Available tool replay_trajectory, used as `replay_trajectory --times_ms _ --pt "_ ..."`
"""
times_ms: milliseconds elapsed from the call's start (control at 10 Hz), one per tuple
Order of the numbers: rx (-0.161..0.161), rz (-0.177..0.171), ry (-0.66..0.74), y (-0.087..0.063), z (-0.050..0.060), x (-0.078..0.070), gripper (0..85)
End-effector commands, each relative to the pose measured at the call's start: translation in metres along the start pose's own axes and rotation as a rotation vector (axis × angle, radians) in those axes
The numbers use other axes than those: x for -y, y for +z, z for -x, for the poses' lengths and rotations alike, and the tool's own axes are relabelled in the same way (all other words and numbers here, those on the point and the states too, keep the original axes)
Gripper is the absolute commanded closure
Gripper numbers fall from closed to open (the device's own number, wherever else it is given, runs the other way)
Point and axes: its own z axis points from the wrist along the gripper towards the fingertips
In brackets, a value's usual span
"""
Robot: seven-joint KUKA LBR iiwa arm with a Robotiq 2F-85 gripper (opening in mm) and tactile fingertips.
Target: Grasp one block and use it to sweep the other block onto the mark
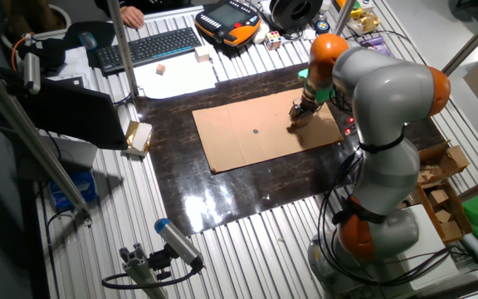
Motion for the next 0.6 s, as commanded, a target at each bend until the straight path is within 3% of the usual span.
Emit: replay_trajectory --times_ms 0,100,300,500 --pt "-0.002 -0.004 -0.014 -0.0007 0.0002 0.0004 24.3" --pt "-0.006 -0.015 -0.032 -0.0007 0.0005 -0.0001 36.3" --pt "-0.001 -0.026 -0.035 -0.0028 0.0015 -0.0019 41.0" --pt "-0.013 -0.011 -0.041 -0.0082 0.0023 -0.0045 55.7"
